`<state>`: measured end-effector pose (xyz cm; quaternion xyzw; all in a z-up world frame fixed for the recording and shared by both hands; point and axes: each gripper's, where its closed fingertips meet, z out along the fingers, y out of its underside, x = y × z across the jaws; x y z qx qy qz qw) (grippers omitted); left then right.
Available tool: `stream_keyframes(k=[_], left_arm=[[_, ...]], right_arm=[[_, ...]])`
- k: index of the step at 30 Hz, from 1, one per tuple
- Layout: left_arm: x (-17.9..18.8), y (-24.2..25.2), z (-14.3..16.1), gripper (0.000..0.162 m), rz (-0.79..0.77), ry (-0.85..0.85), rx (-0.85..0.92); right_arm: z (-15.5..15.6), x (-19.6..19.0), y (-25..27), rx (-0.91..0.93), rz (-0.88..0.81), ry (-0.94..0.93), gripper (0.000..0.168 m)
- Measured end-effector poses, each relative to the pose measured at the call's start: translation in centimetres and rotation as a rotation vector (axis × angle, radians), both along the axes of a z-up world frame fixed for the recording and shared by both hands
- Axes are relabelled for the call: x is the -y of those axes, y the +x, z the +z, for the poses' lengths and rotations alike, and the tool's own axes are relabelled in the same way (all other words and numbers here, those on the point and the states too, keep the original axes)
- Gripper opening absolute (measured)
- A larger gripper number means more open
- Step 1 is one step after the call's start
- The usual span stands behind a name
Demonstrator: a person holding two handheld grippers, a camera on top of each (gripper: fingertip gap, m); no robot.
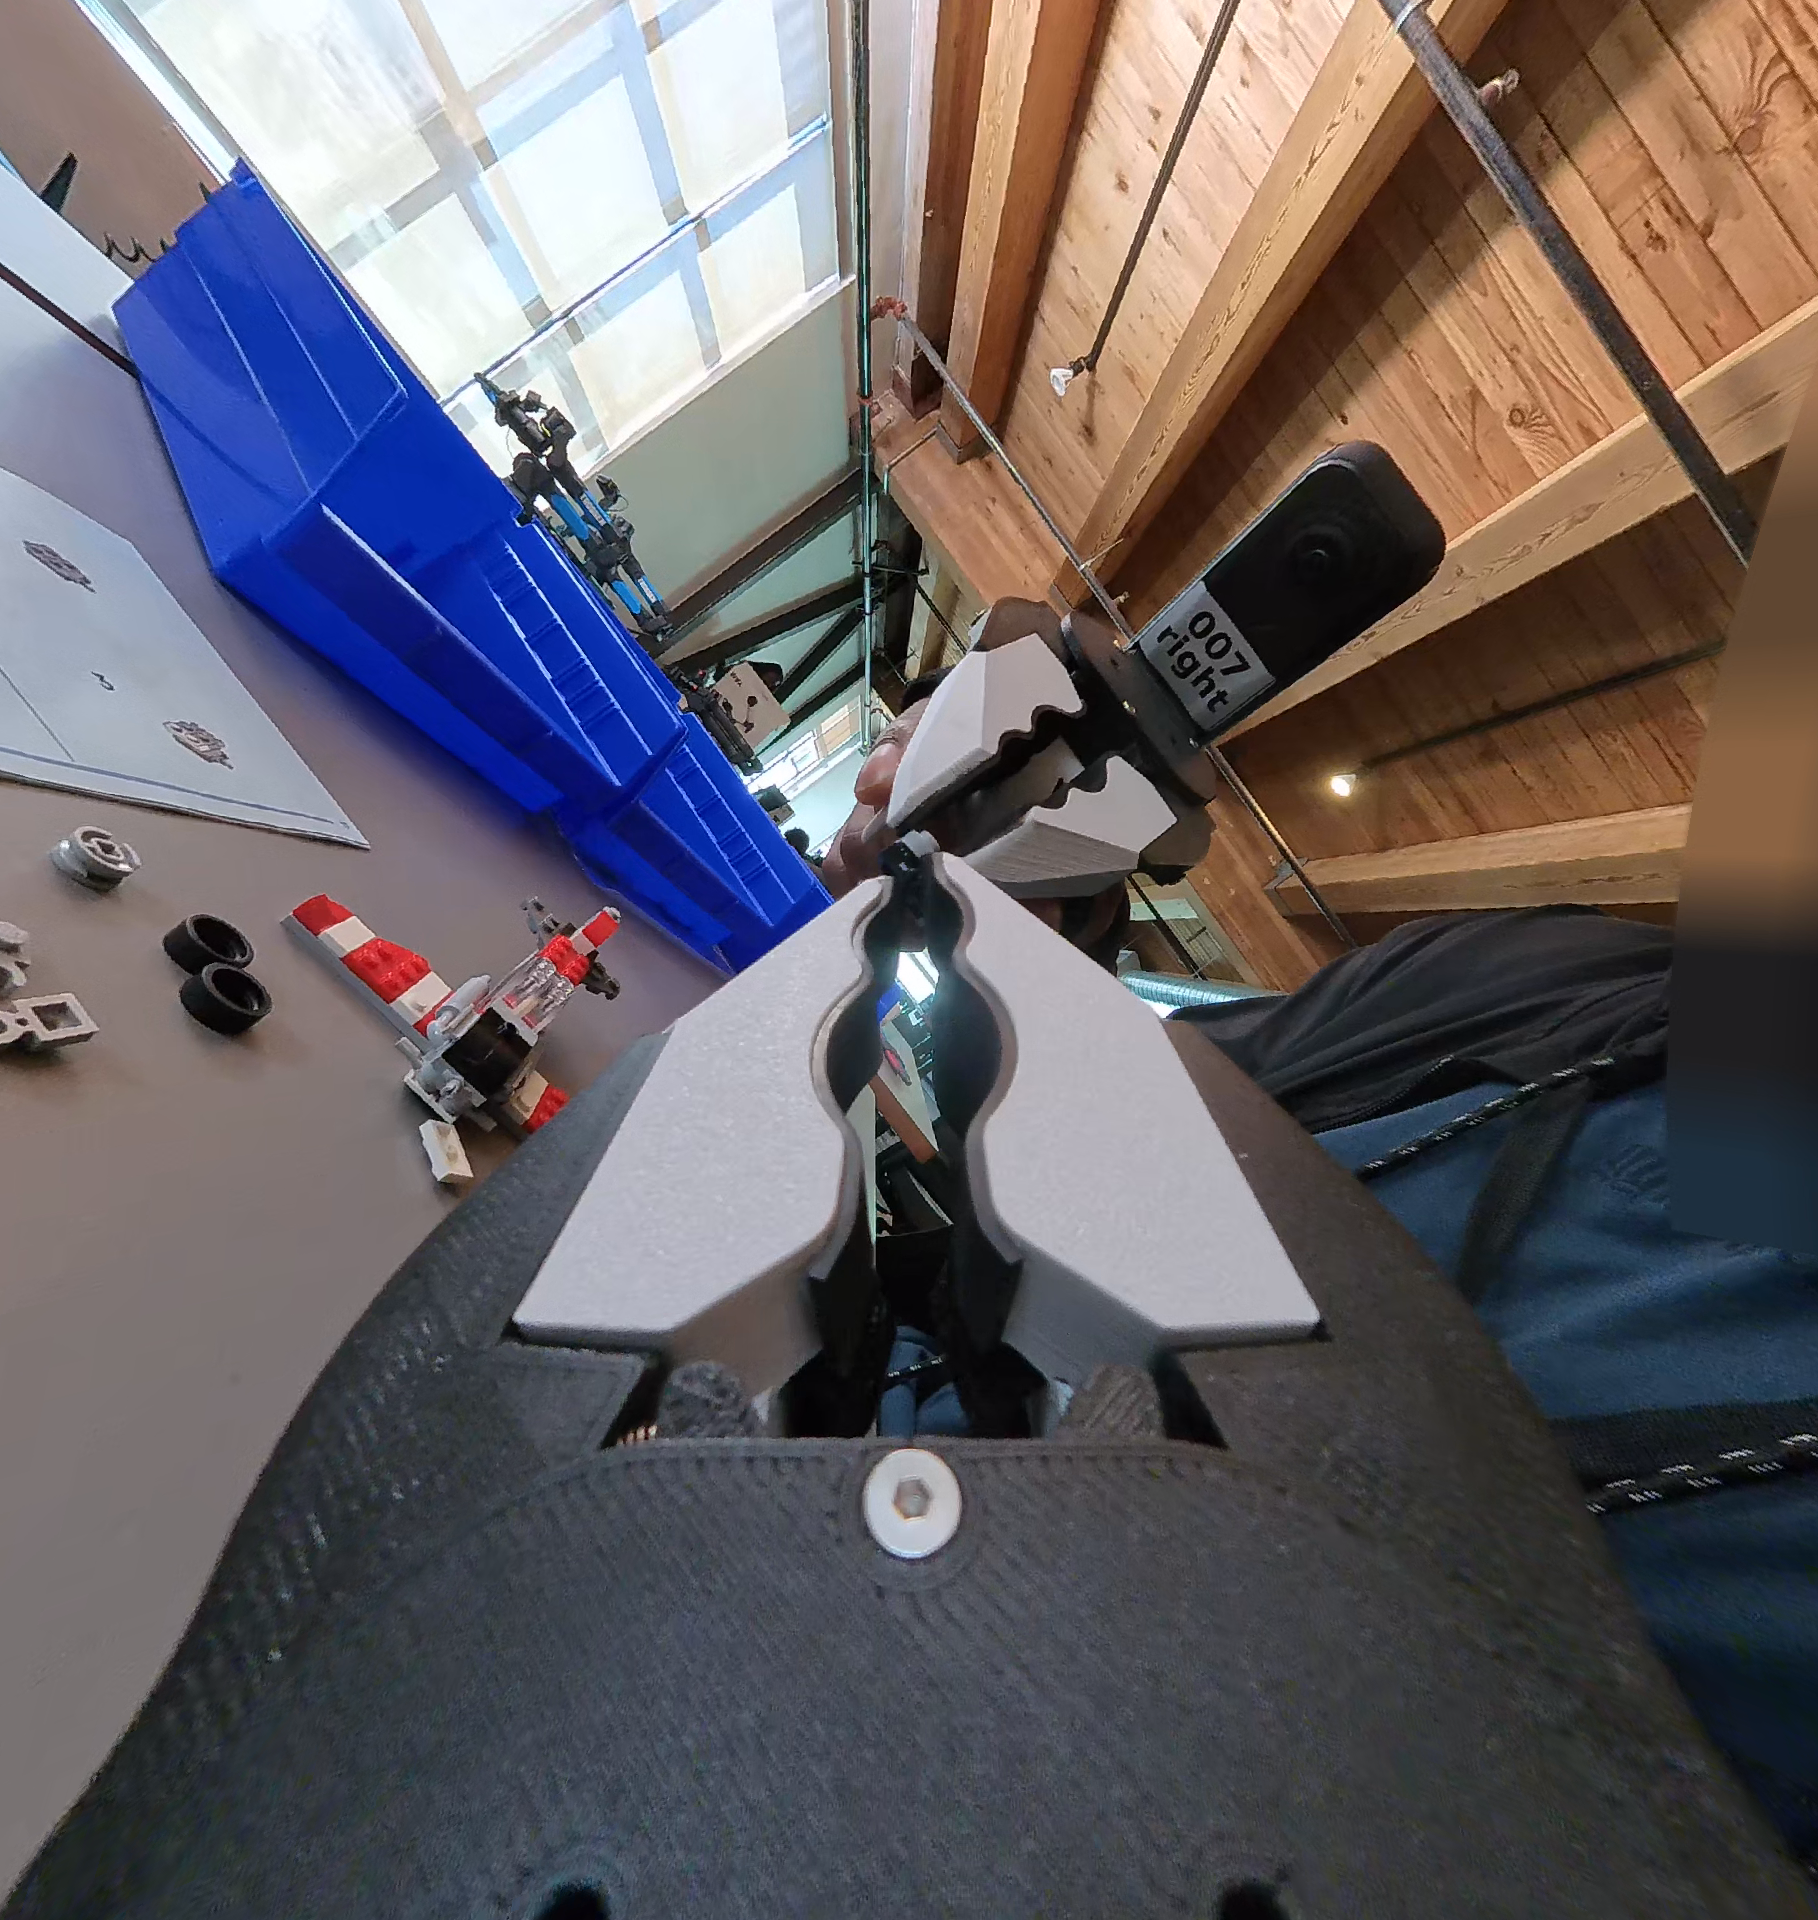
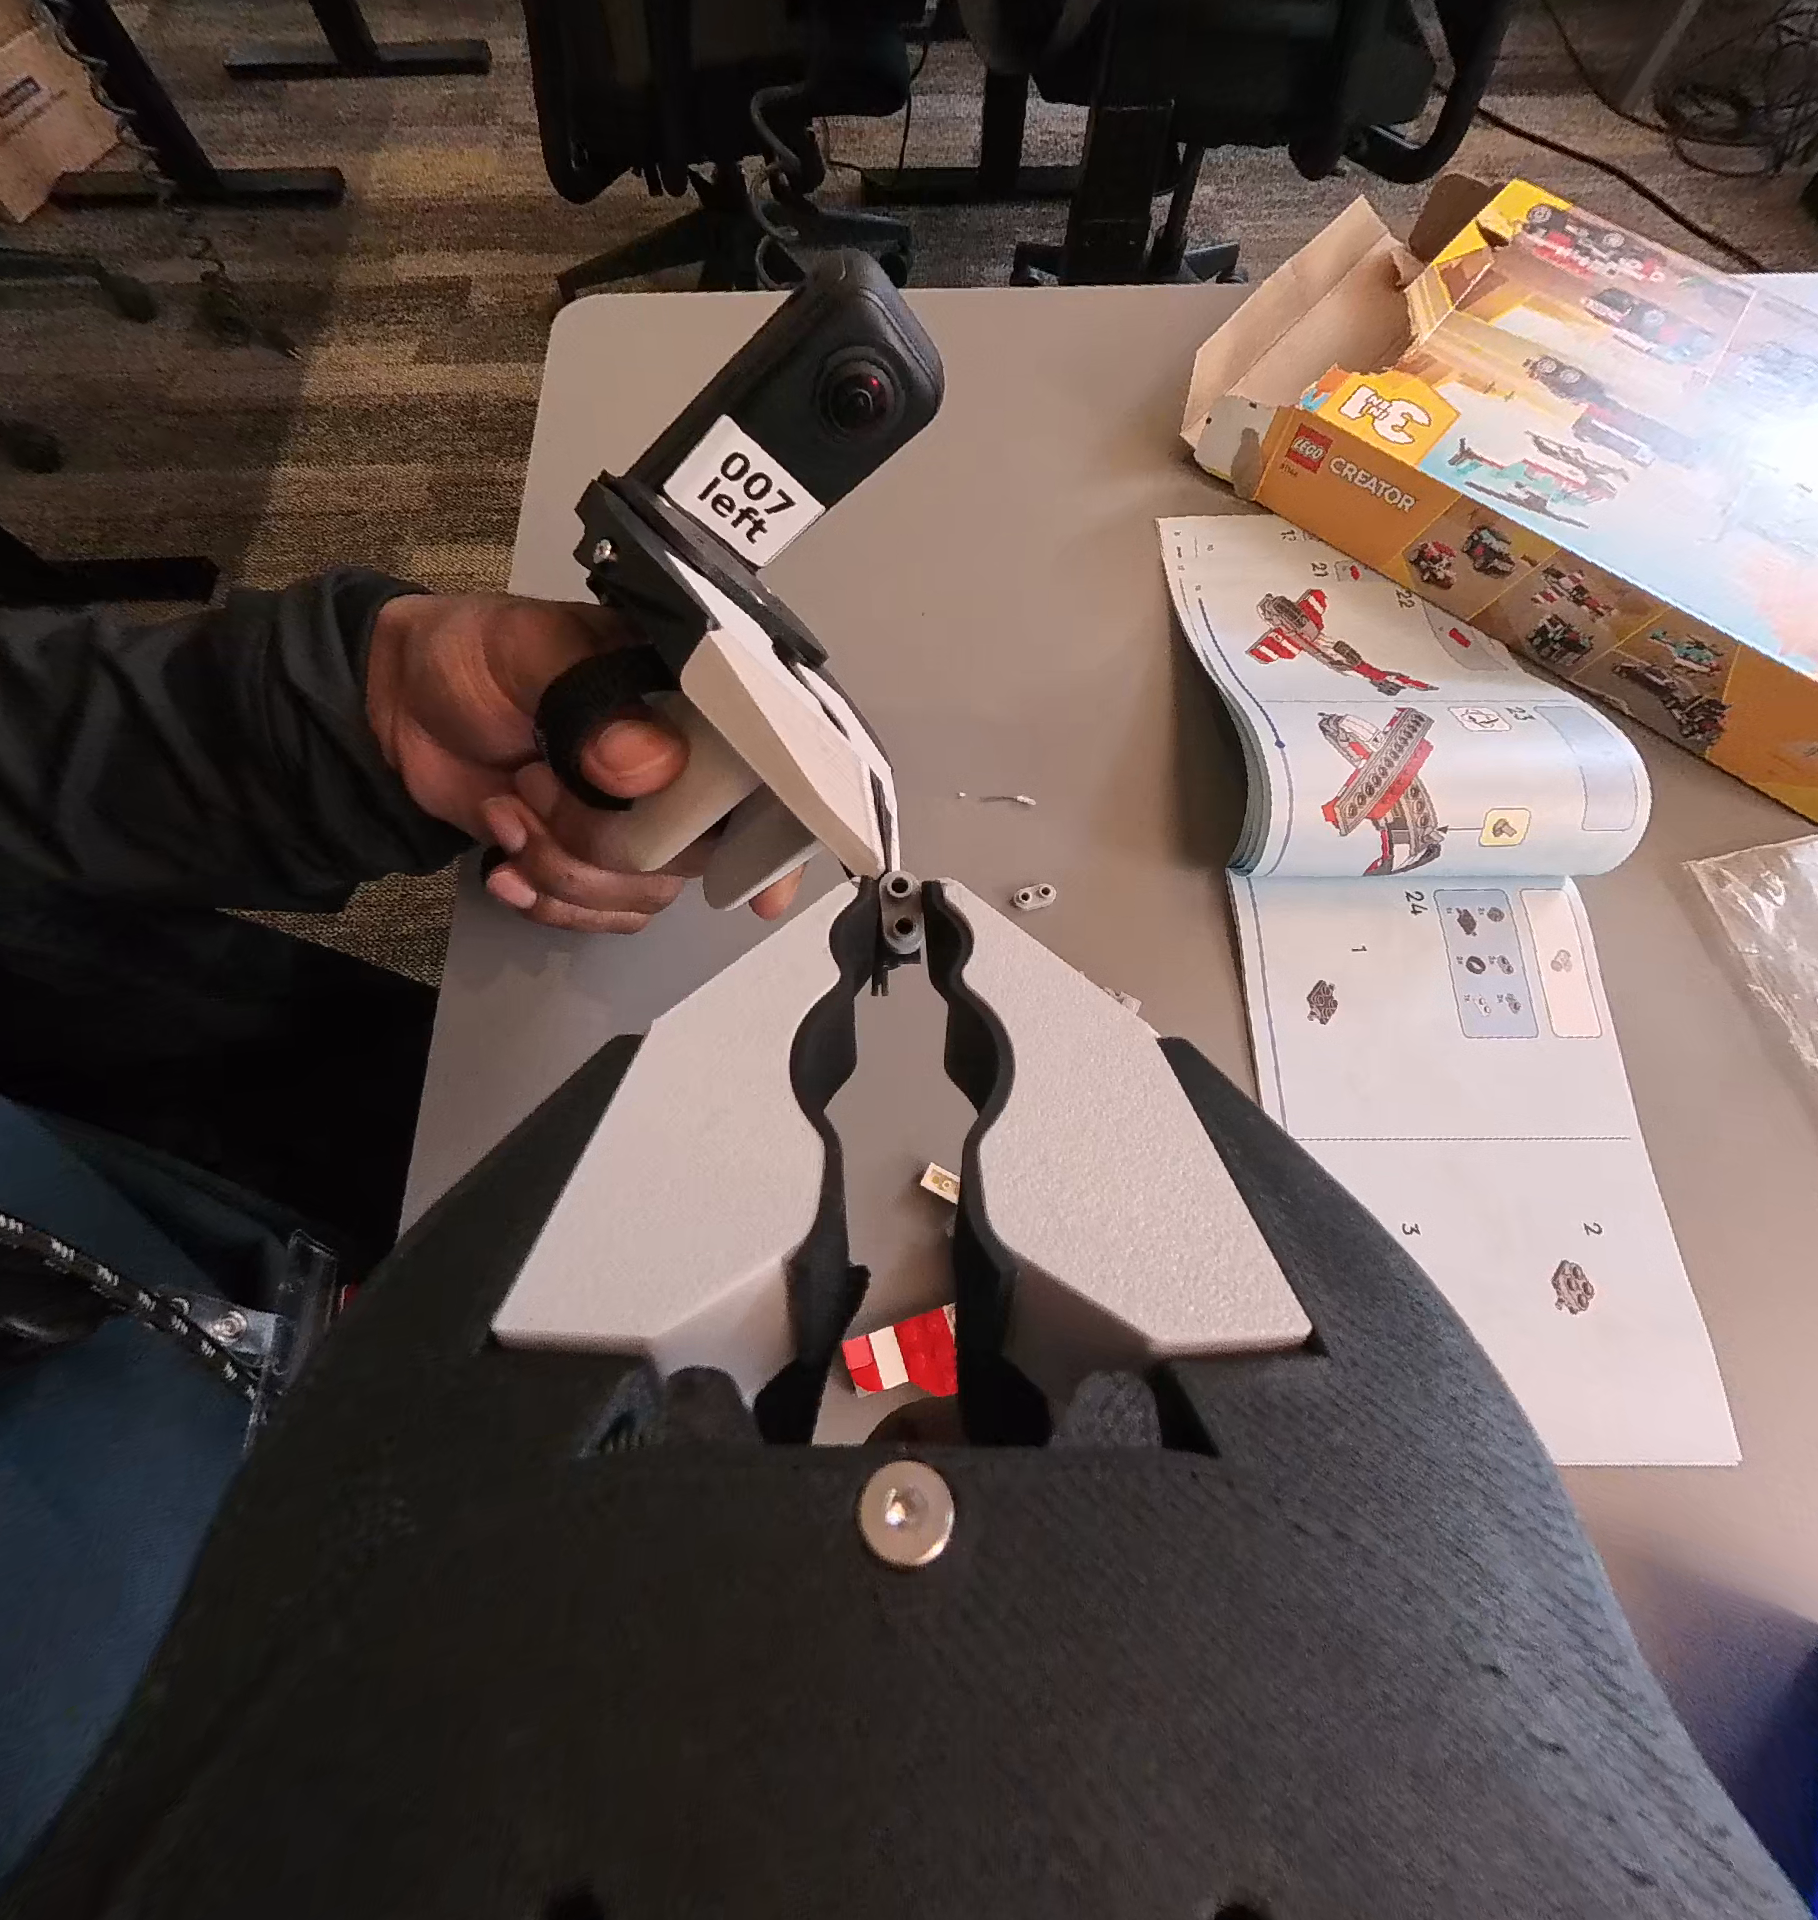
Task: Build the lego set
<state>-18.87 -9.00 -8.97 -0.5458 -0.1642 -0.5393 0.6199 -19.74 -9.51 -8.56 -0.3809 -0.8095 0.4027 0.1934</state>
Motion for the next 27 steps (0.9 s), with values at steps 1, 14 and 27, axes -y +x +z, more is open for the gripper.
stream_keyframes(k=[1,14,27], left_arm=[[0.00,-0.01,0.00,0.002,0.000,0.000,0.000],[0.11,-0.03,0.16,0.002,0.002,0.006,-0.003],[0.28,-0.26,0.18,0.002,0.007,0.006,-0.005]], right_arm=[[0.00,0.01,0.00,0.000,0.000,0.000,0.008],[0.13,0.01,0.08,-0.004,0.004,0.000,0.009],[0.37,-0.19,0.23,-0.001,0.003,-0.029,0.014]])
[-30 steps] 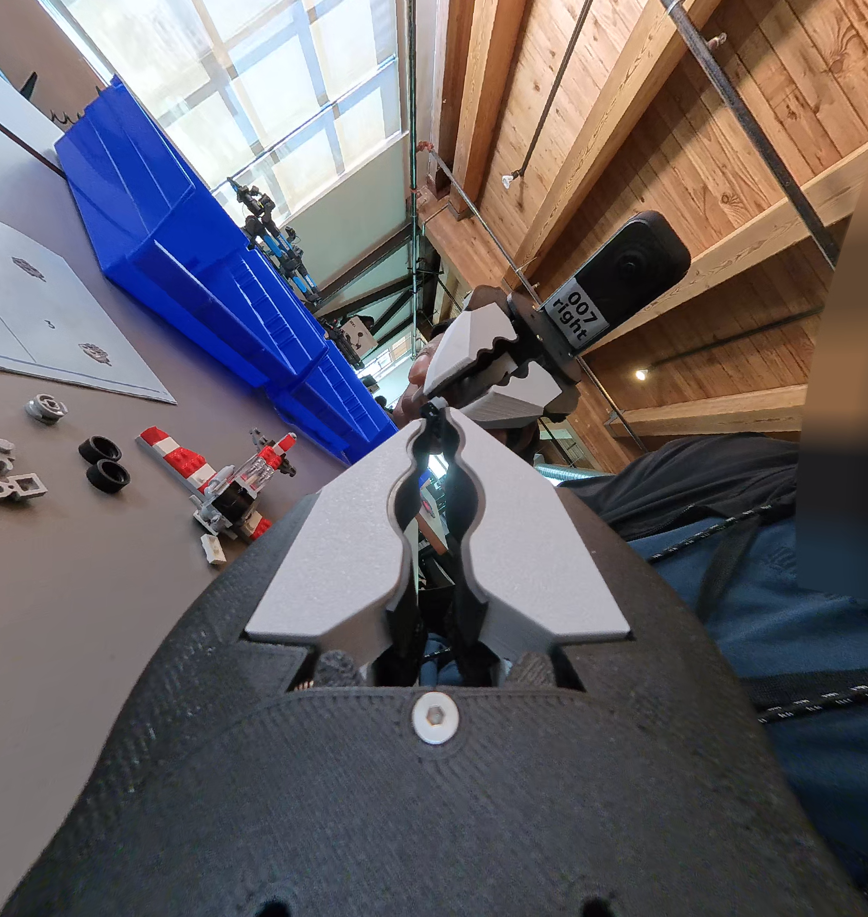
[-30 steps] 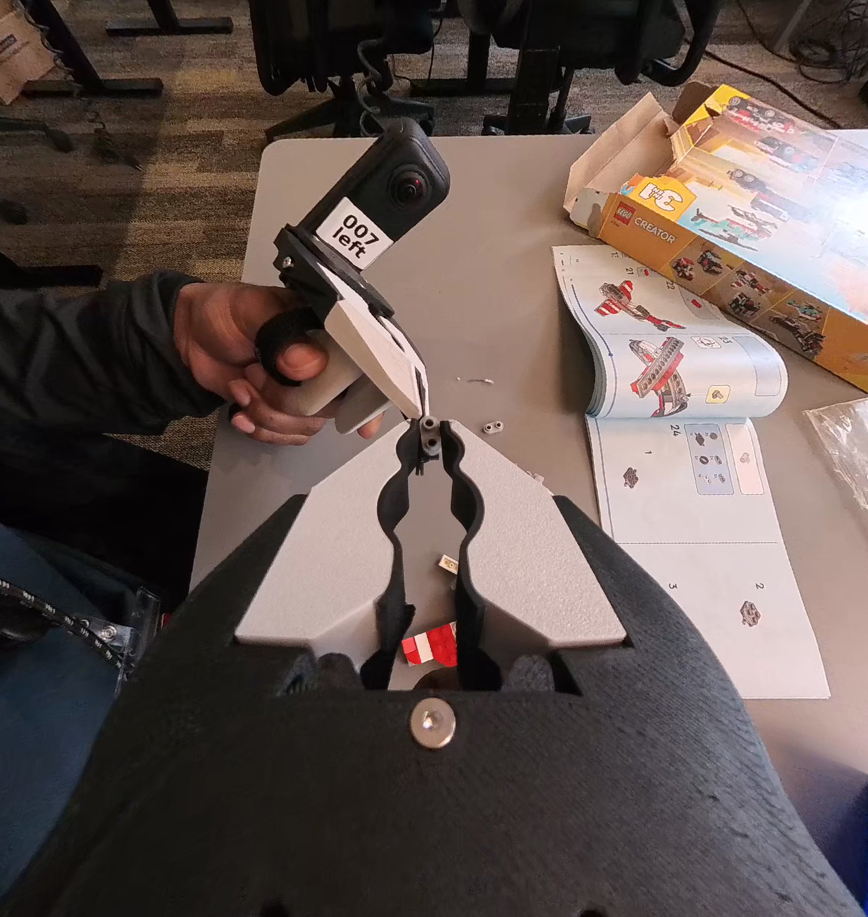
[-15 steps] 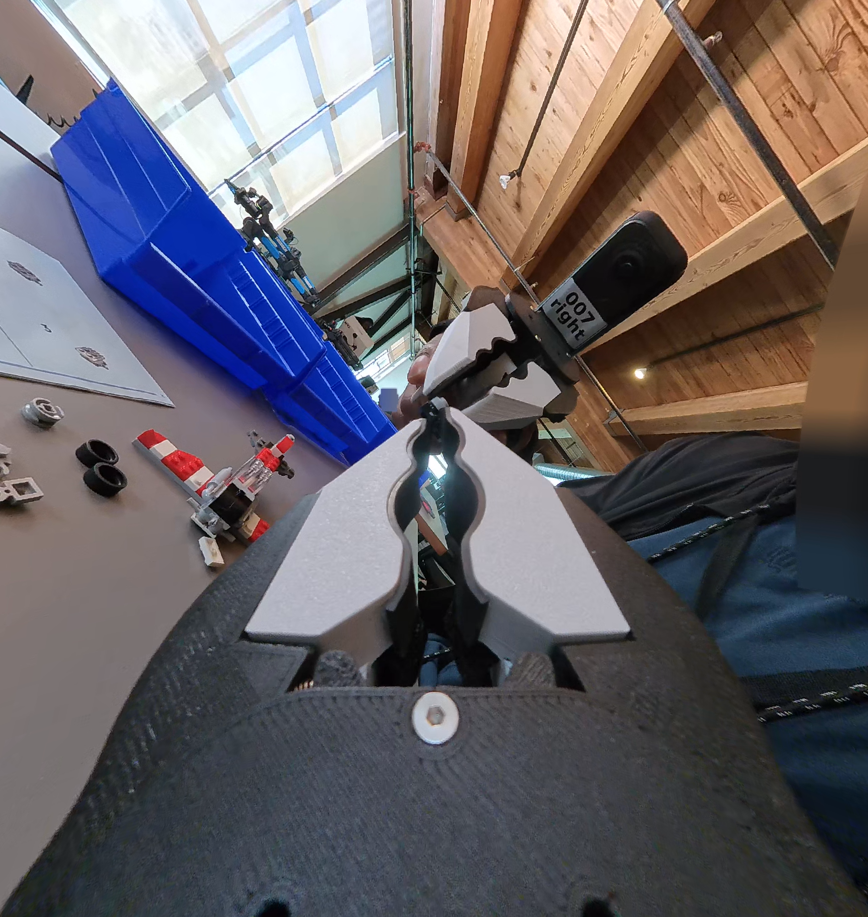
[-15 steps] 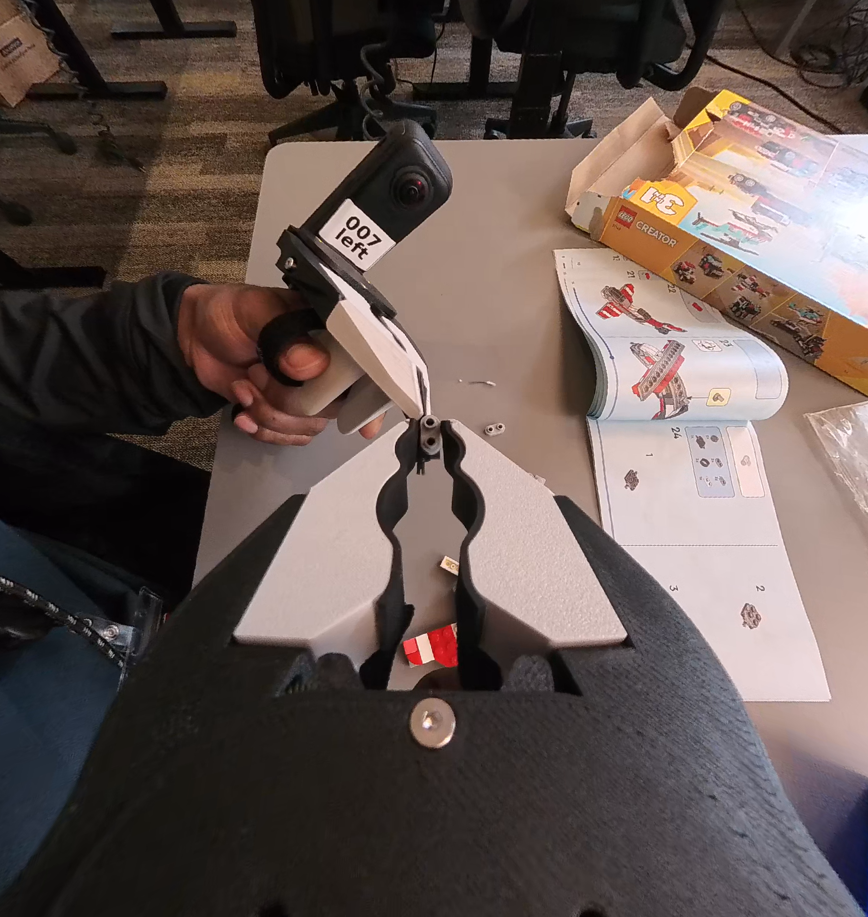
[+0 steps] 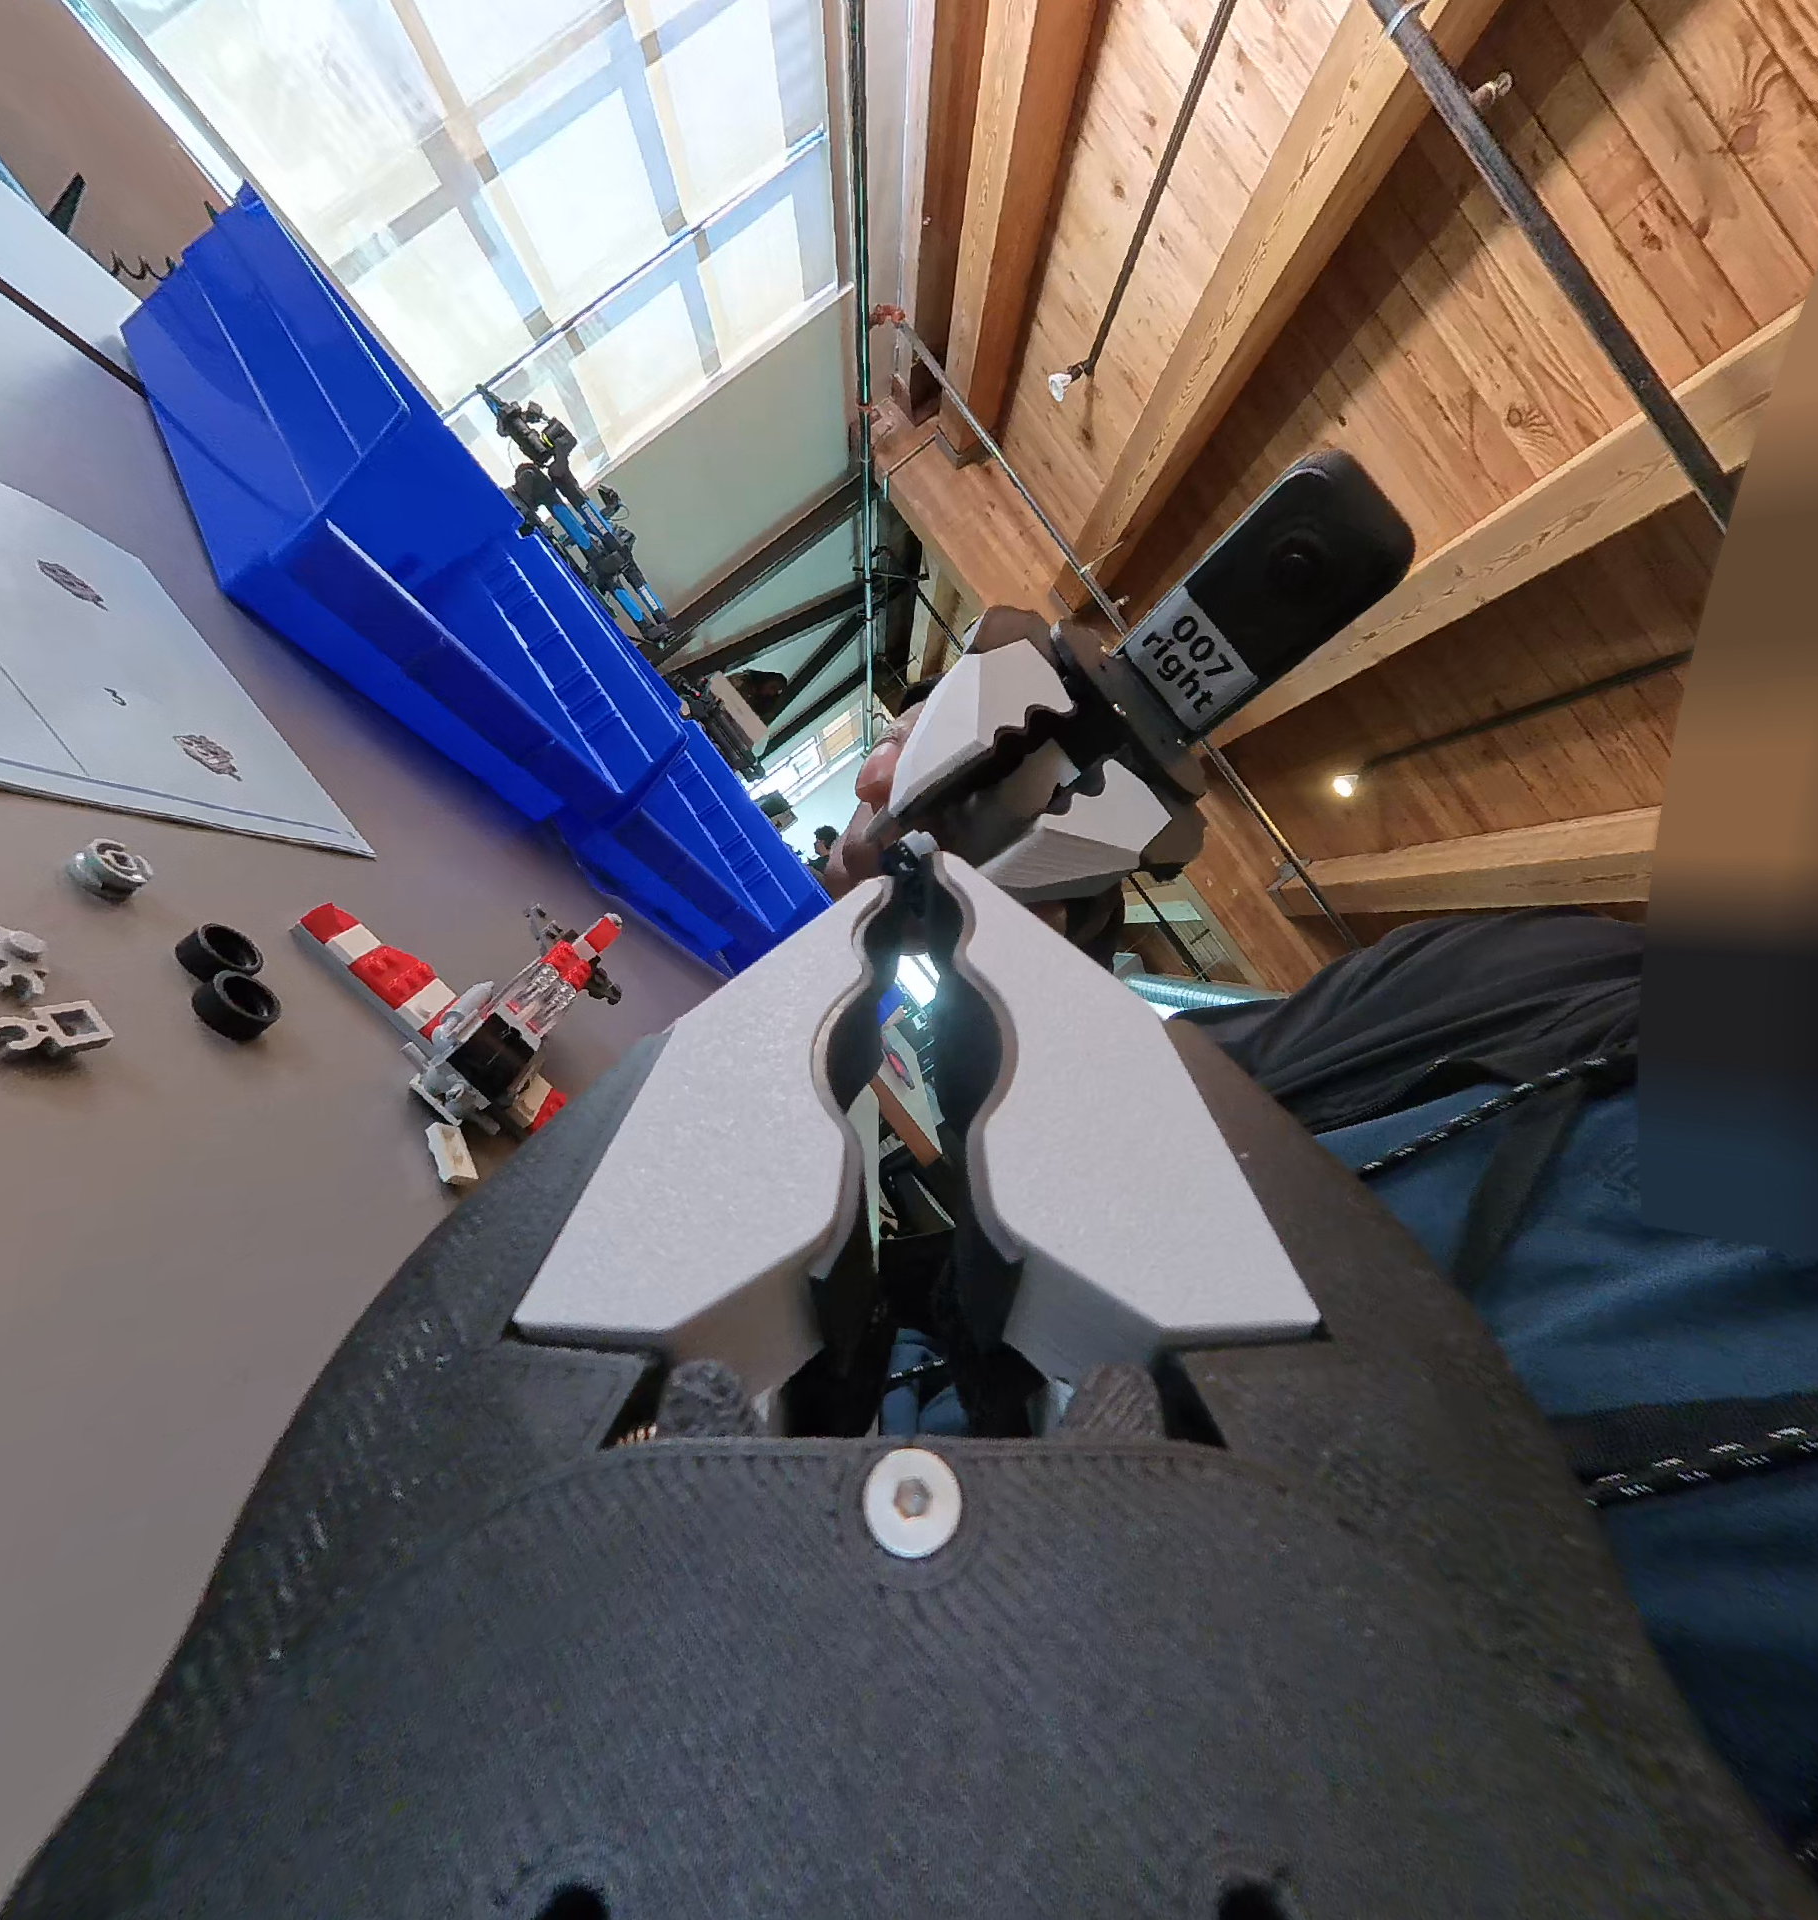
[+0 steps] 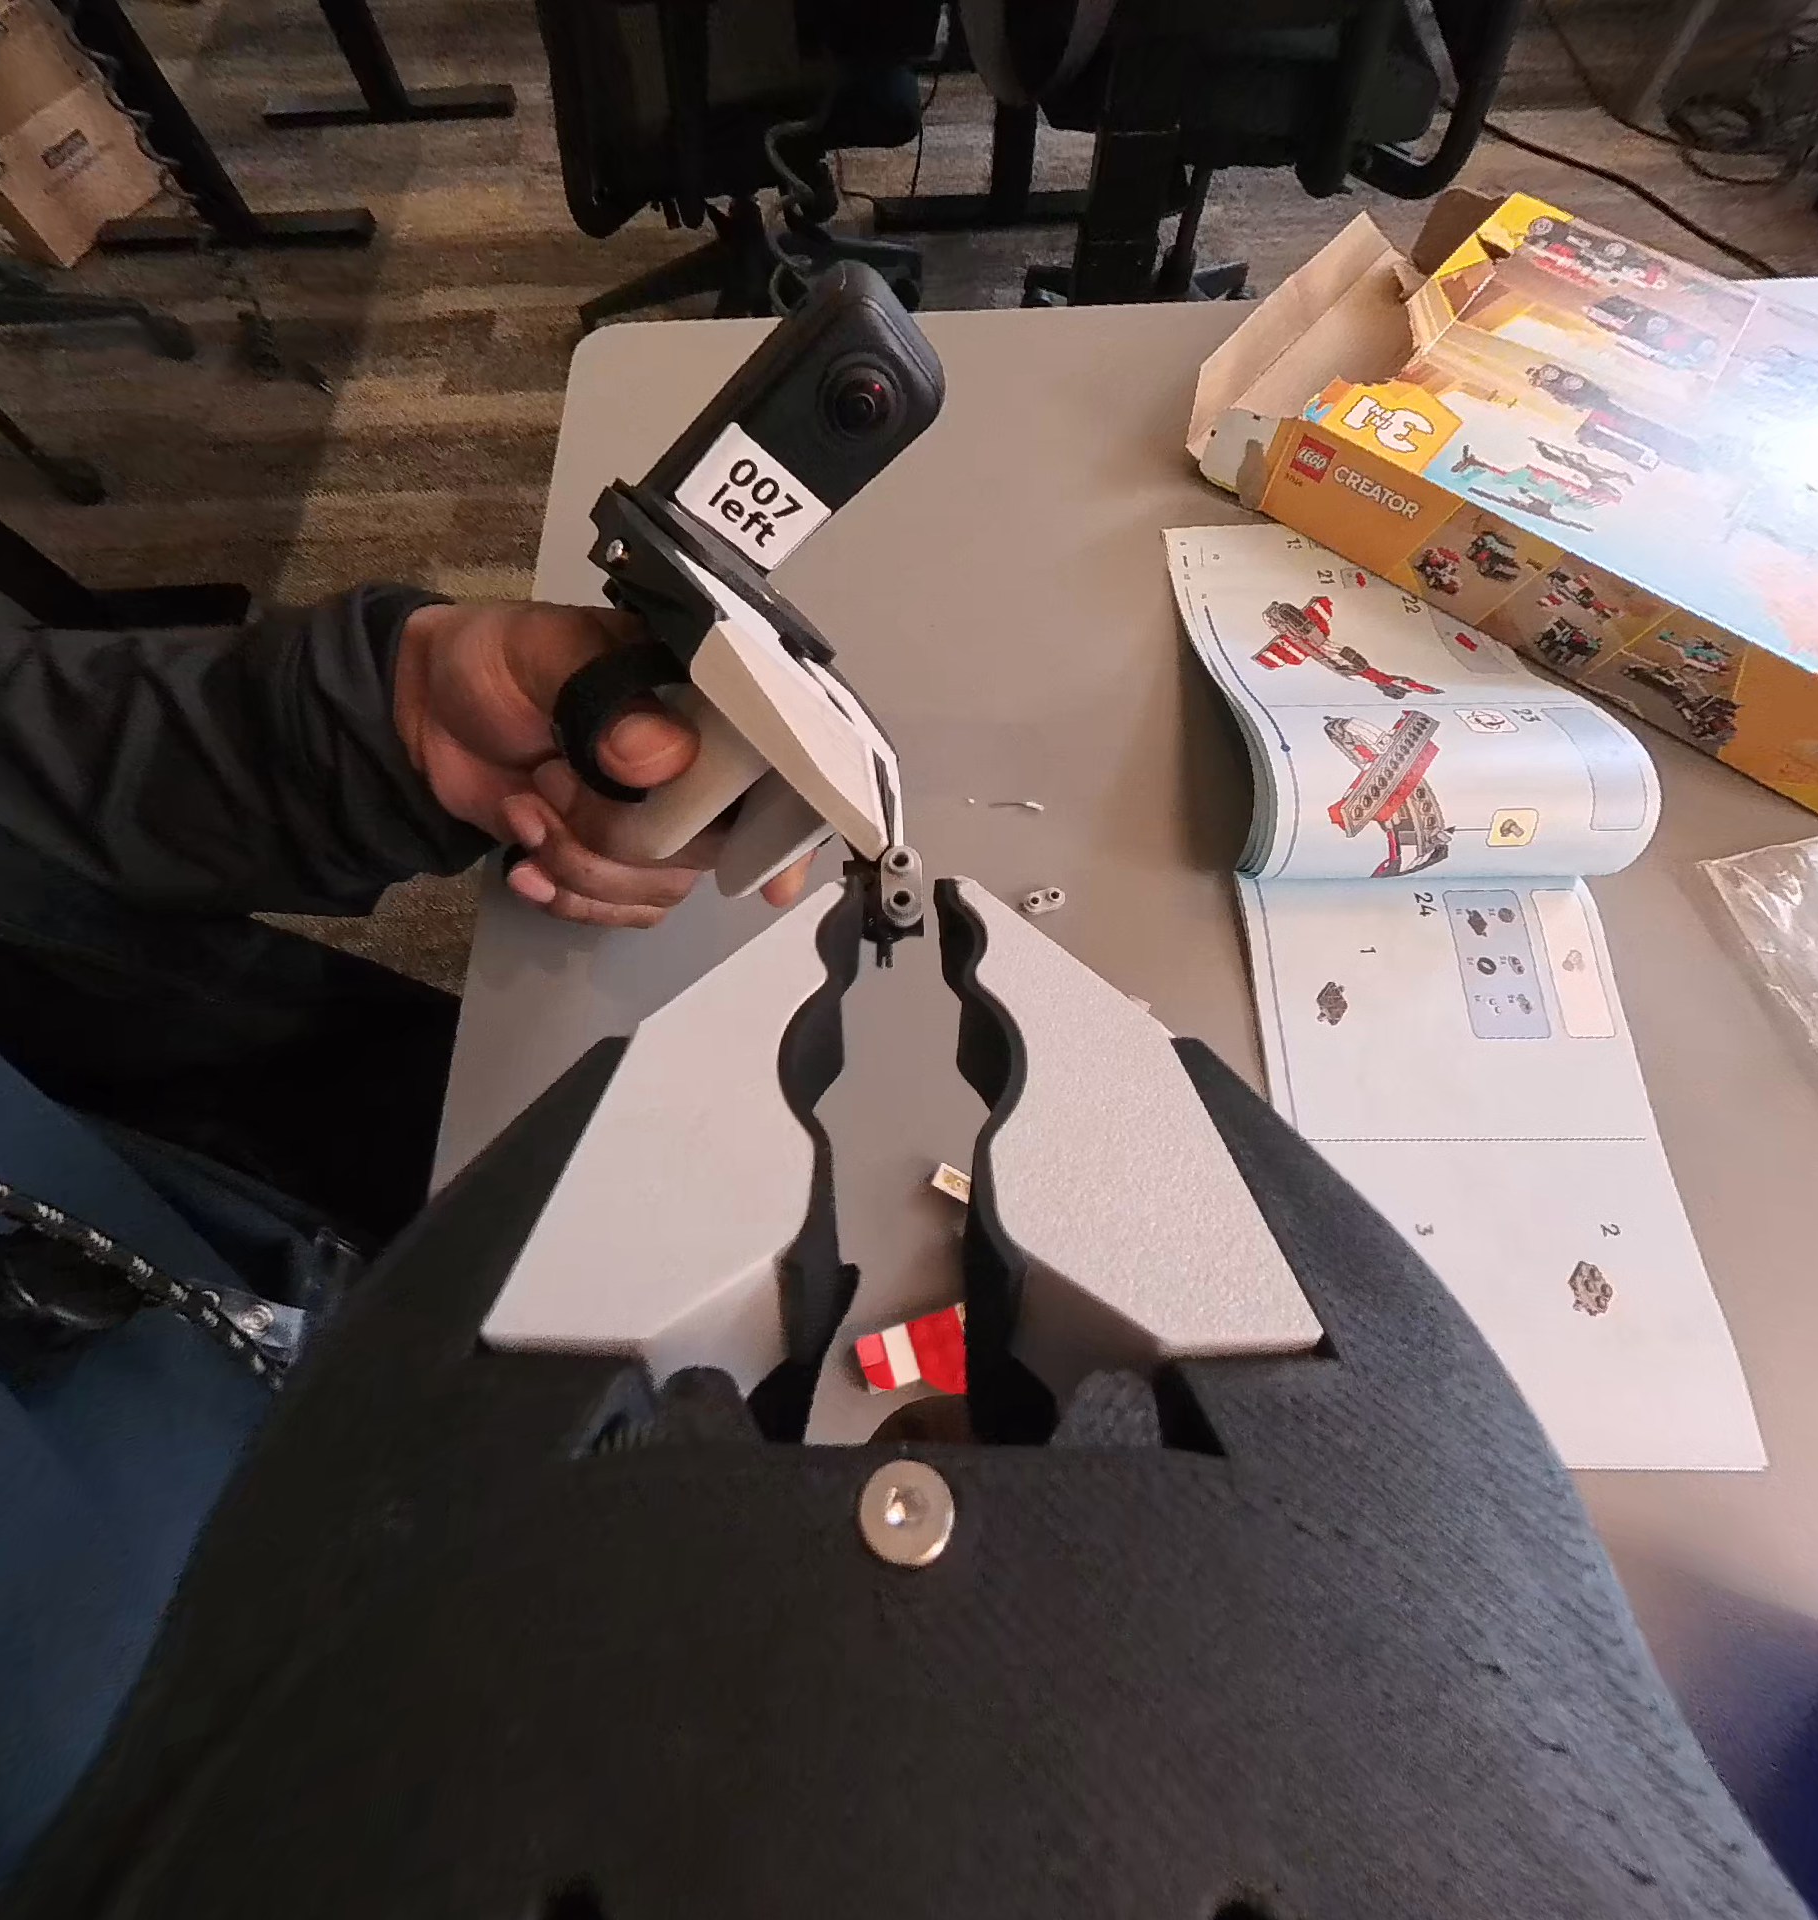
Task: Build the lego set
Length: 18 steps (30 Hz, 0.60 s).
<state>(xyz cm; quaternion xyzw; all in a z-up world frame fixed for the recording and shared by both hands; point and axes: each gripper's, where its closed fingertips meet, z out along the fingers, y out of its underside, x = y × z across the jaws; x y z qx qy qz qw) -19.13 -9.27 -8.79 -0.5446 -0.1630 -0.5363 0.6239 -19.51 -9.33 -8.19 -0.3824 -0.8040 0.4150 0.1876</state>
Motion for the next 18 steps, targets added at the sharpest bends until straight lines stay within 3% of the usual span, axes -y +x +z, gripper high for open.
stream_keyframes(k=[8,18], left_arm=[[0.05,0.11,-0.21,0.003,-0.010,-0.008,-0.011],[0.07,0.52,-0.07,0.003,-0.025,-0.004,-0.029]], right_arm=[[0.42,-0.09,0.64,0.153,-0.007,-0.271,0.030],[-0.21,0.19,0.47,0.427,0.025,-0.619,0.032]])
